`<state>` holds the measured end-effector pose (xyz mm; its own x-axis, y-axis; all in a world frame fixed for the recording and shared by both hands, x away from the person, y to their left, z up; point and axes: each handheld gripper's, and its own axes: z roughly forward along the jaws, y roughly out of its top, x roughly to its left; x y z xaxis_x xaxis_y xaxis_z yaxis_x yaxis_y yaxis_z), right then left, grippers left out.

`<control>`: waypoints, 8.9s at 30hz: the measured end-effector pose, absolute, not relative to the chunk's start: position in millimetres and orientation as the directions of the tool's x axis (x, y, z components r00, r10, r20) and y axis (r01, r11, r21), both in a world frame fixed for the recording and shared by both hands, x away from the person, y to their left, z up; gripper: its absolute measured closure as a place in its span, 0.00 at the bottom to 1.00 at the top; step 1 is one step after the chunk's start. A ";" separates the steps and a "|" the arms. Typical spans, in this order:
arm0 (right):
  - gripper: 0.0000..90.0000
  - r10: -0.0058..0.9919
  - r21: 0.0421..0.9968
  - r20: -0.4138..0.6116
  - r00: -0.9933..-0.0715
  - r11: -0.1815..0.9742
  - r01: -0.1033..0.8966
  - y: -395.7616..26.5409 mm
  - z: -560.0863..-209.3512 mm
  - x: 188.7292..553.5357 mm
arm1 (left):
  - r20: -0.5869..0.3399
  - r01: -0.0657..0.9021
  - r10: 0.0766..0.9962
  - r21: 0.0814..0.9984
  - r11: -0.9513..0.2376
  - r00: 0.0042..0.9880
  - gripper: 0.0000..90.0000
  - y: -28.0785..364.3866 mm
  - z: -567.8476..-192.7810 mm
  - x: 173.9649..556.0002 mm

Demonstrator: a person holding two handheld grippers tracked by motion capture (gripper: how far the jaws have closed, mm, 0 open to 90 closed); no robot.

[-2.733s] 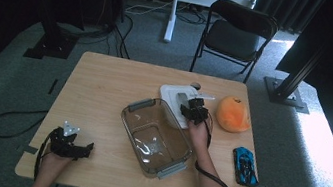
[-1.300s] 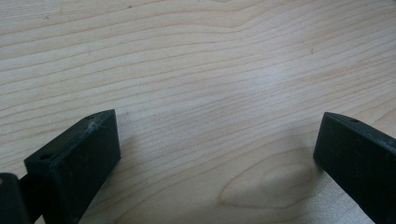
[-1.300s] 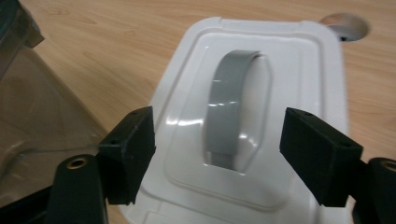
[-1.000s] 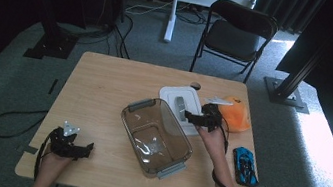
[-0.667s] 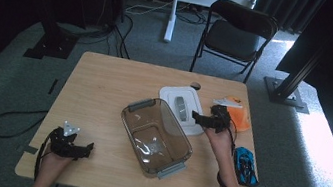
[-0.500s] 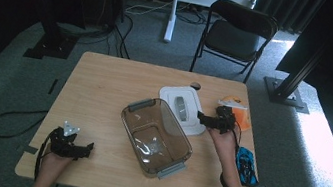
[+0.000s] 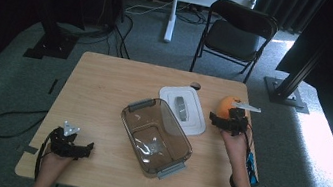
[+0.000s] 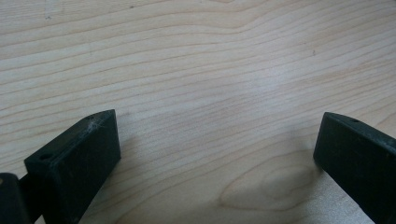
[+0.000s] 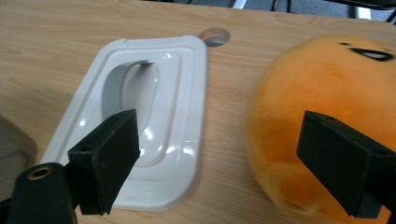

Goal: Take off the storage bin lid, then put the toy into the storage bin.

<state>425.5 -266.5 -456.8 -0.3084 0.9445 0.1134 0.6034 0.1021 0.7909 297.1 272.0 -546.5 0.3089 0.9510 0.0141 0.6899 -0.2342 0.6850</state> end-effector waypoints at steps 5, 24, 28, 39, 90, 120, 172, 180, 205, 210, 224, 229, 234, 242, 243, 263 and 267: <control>0.14 0.955 0.794 0.118 -0.273 0.074 0.603 -278.4 -456.8 423.7 | 0.013 0.690 0.951 0.685 -0.233 0.308 0.01 271.9 -546.5 297.0; 0.14 0.978 0.770 0.144 -0.154 -0.013 0.638 -313.2 -458.6 438.9 | 0.013 0.690 0.951 0.685 -0.233 0.308 0.01 271.9 -546.5 297.1; 0.13 0.979 0.754 0.145 -0.145 -0.015 0.657 -316.7 -462.8 445.6 | 0.014 0.690 0.951 0.685 -0.234 0.309 0.01 272.0 -546.5 297.1; 0.15 0.984 0.736 0.145 -0.100 -0.039 0.676 -328.4 -468.2 460.8 | 0.014 0.690 0.951 0.685 -0.234 0.308 0.01 271.9 -546.5 297.1; 0.71 0.983 0.744 0.074 -0.169 0.059 0.665 -318.2 -487.1 448.7 | 0.013 0.691 0.953 0.685 -0.230 0.304 0.01 271.8 -546.6 296.3; 0.76 0.958 0.804 0.032 -0.284 0.144 0.577 -308.0 -429.8 397.5 | 0.013 0.691 0.953 0.686 -0.229 0.303 0.01 271.8 -546.6 296.2; 0.75 0.700 0.887 -0.046 -0.713 0.356 0.293 -197.2 -354.4 309.3 | 0.013 0.691 0.953 0.686 -0.228 0.302 0.01 271.9 -546.6 296.3; 0.75 0.644 0.880 -0.039 -0.764 0.384 0.278 -176.5 -359.9 307.1 | 0.013 0.693 0.955 0.685 -0.224 0.296 0.01 272.1 -546.5 296.4; 0.75 0.520 0.795 -0.024 -0.854 0.527 0.299 -134.1 -397.3 307.5 | 0.012 0.694 0.955 0.684 -0.223 0.295 0.01 272.1 -546.4 296.3; 0.73 0.514 0.781 0.003 -0.858 0.534 0.323 -131.4 -405.0 308.7 | 0.012 0.695 0.956 0.684 -0.223 0.295 0.01 272.1 -546.4 296.3; 0.69 0.495 0.741 -0.002 -0.869 0.584 0.331 -121.3 -417.6 311.2 | 0.012 0.694 0.955 0.684 -0.223 0.295 0.01 272.1 -546.4 296.3; 0.68 0.497 0.726 0.004 -0.868 0.596 0.344 -118.1 -421.0 313.5 | 0.012 0.694 0.955 0.684 -0.223 0.295 0.01 272.1 -546.4 296.3; 0.61 0.489 0.714 0.023 -0.872 0.603 0.357 -117.8 -422.6 316.2 | 0.012 0.694 0.955 0.684 -0.223 0.295 0.01 272.1 -546.4 296.3; 0.46 0.485 0.709 0.053 -0.873 0.598 0.375 -118.9 -426.1 319.8 | 0.012 0.694 0.955 0.684 -0.224 0.296 0.01 272.1 -546.4 296.3; 0.44 0.484 0.707 0.057 -0.873 0.598 0.377 -118.9 -427.1 320.1 | 0.012 0.695 0.955 0.684 -0.223 0.295 0.01 272.1 -546.4 296.3; 0.13 0.559 0.756 0.133 -0.818 0.476 0.449 -141.2 -413.7 322.1 | 0.012 0.694 0.956 0.684 -0.222 0.294 0.01 272.0 -546.5 296.3; 0.12 0.571 0.760 0.138 -0.810 0.463 0.456 -146.2 -411.7 322.8 | 0.012 0.694 0.955 0.684 -0.223 0.295 0.01 272.1 -546.5 296.3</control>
<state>322.8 -146.2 -411.7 -0.8096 0.5707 0.1376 0.4557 0.4632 0.7601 296.3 272.1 -546.5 0.2950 0.9554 0.0117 0.6943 -0.2227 0.6844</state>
